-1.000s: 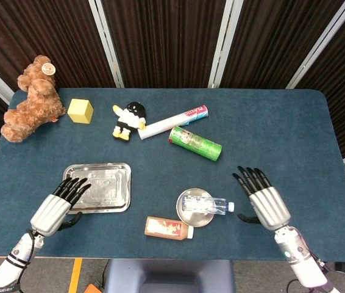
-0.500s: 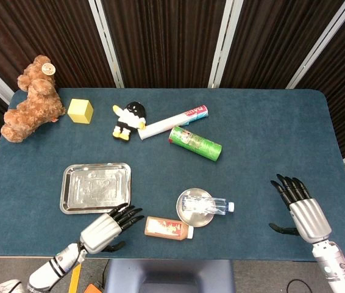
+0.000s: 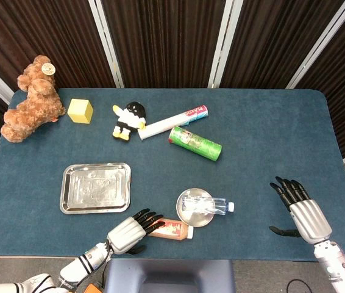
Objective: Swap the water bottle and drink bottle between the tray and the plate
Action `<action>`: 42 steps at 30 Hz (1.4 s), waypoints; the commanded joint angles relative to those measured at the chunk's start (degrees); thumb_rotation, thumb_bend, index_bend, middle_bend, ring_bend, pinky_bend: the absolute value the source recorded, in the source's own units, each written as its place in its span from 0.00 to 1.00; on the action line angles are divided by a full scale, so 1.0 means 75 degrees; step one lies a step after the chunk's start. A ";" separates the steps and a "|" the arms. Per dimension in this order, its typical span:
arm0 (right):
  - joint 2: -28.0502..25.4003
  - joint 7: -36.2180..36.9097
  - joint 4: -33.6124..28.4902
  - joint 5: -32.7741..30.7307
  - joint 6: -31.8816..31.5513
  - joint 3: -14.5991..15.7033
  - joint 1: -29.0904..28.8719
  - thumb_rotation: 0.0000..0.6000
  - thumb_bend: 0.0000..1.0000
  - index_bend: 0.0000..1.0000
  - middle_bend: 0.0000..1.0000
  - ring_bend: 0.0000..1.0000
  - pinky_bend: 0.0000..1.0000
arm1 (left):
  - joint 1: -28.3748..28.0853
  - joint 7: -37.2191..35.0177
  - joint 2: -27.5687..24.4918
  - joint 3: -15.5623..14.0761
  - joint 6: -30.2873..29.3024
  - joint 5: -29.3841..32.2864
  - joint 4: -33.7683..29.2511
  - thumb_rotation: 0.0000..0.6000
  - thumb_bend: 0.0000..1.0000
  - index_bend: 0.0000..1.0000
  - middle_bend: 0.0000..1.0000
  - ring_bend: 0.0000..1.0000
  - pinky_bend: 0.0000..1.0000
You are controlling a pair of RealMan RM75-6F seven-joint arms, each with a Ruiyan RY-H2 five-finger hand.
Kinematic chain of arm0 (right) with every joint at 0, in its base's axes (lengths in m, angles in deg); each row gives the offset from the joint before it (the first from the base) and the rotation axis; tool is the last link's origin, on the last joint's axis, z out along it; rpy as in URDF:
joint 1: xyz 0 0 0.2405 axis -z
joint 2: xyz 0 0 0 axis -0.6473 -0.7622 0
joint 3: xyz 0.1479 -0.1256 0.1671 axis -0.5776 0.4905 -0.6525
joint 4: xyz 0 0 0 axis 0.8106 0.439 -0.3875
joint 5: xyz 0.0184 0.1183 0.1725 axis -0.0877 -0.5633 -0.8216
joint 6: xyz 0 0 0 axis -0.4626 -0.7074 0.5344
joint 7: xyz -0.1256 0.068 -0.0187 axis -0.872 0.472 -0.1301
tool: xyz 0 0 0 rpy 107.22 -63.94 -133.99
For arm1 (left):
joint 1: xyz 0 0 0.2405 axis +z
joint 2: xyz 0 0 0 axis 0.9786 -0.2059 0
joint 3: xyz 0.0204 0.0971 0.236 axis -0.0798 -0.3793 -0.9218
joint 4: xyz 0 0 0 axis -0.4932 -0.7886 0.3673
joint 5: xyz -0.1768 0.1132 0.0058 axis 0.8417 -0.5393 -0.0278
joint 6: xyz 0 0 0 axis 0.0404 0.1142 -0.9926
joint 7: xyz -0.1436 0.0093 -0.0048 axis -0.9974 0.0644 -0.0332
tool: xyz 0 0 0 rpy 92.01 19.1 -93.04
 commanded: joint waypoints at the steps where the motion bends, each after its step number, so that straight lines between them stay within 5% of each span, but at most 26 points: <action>1: -0.0008 -0.0021 -0.0023 0.0021 0.0108 -0.0044 0.0006 1.00 0.20 0.00 0.00 0.00 0.17 | -0.0115 0.0097 0.0174 0.0075 0.0133 0.0136 0.0100 1.00 0.35 0.00 0.00 0.00 0.07; 12: -0.0026 -0.0076 -0.0066 -0.0001 0.0436 -0.0192 0.0030 1.00 0.20 0.00 0.00 0.00 0.17 | -0.0423 0.0812 0.0875 0.0377 0.0406 0.0609 0.0677 1.00 0.36 0.00 0.05 0.02 0.14; 20: -0.0016 -0.0155 -0.0083 -0.0055 0.0574 -0.0310 0.0070 1.00 0.20 0.00 0.00 0.00 0.17 | -0.0421 0.0400 0.1326 0.0382 -0.0142 0.0465 0.1305 1.00 0.43 0.46 0.59 0.53 0.54; 26: -0.0010 -0.0209 -0.0097 -0.0046 0.0630 -0.0364 0.0104 1.00 0.20 0.00 0.00 0.00 0.17 | -0.0353 -0.0106 0.1484 0.0383 -0.0893 0.0148 0.1621 1.00 0.52 0.67 0.83 0.72 0.75; 36: 0.0027 -0.0337 -0.0145 -0.0021 0.0852 -0.0386 0.0101 1.00 0.20 0.00 0.00 0.00 0.17 | -0.0405 -0.0340 0.0540 0.0446 -0.1835 -0.0406 0.1256 1.00 0.55 0.74 0.90 0.79 0.82; 42: 0.0007 -0.0386 -0.0177 0.0003 0.0788 -0.0429 0.0164 1.00 0.20 0.00 0.00 0.00 0.17 | -0.0548 -0.1245 0.0057 0.0763 -0.1871 -0.0063 0.2241 1.00 0.55 0.74 0.90 0.79 0.82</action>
